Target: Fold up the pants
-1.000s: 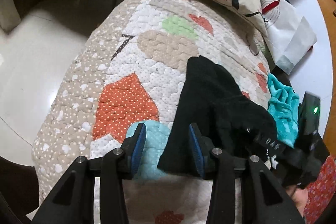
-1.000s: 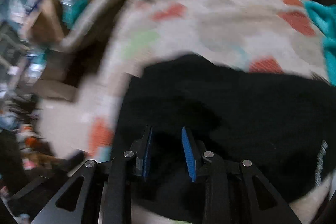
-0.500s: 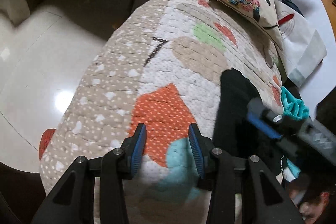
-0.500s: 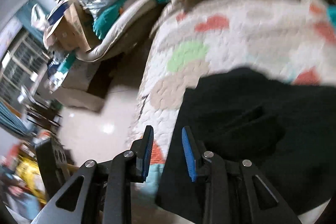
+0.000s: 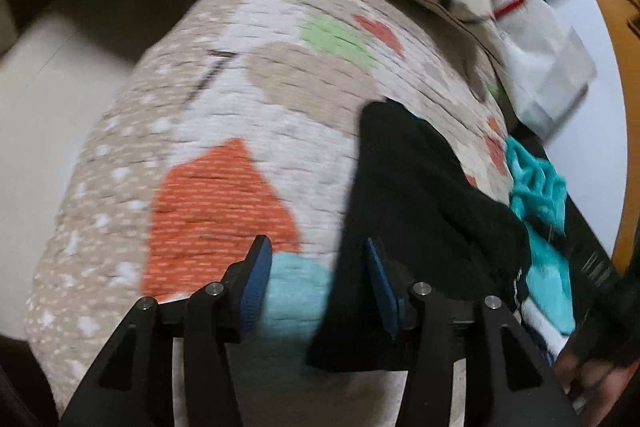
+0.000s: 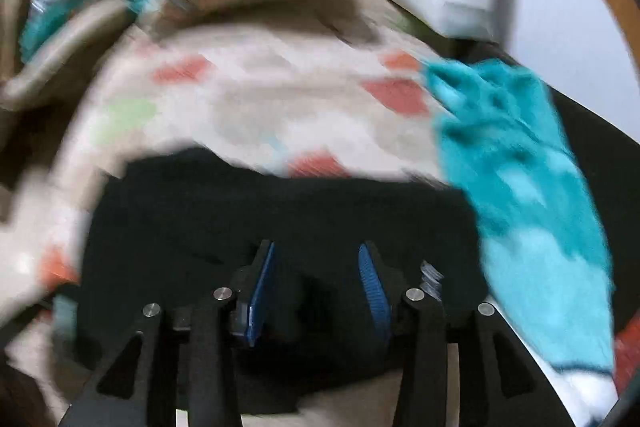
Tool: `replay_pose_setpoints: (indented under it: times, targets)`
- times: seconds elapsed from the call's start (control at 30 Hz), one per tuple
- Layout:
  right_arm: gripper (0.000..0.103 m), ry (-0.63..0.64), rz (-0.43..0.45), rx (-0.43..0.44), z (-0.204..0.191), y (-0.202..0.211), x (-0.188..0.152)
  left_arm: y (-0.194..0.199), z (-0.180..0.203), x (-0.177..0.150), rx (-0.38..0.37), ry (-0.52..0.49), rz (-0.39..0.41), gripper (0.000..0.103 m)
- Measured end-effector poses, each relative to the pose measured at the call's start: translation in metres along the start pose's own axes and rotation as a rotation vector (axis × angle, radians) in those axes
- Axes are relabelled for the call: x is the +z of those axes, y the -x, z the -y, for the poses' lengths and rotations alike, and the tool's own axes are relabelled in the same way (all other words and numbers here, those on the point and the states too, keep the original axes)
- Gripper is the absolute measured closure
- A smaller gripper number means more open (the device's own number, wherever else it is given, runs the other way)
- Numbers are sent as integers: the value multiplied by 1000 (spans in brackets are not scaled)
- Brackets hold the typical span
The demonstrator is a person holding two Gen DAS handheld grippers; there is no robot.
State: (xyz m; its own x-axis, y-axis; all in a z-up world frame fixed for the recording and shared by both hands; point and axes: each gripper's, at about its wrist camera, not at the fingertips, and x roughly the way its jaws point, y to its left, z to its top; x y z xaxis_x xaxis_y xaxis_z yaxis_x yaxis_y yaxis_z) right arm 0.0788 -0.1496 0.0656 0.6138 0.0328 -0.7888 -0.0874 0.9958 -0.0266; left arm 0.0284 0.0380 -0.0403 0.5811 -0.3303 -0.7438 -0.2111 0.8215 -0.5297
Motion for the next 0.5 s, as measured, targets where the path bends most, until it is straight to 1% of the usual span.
replay_pose_setpoints:
  times: [0.03,0.07,0.13,0.23,0.3,0.33,0.4,0.43,0.47,0.5]
  targets:
    - [48,32,9,96,-11,-1,10,-3,5,-1,-3,-20,-2,55]
    - [47,72,11,167,-23,-3,18,-5,8,-2,-2,-36,-1,55]
    - [45,157,-14,246,-54,-16,34,-8,14,-3,3,-61,3,55]
    - [45,243,-110,262,-97,-52,46,-12,19,-4,9,-79,5,55]
    - [45,270,-181,238,-115,-82,54,-14,20,-4,16,-76,3,55]
    - [45,279,-222,223,-122,-97,55,-14,20,-4,27,-77,4,58]
    - [44,274,-308,210,-130,-122,54,-18,25,-5,48,-107,-12,88]
    - [44,269,-342,193,-134,-131,52,-20,28,-6,51,-119,-25,89]
    - [46,255,-355,192,-135,-136,52,-20,29,-6,59,-124,-20,90]
    - [52,229,-352,202,-134,-136,53,-19,31,-6,62,-127,-23,91]
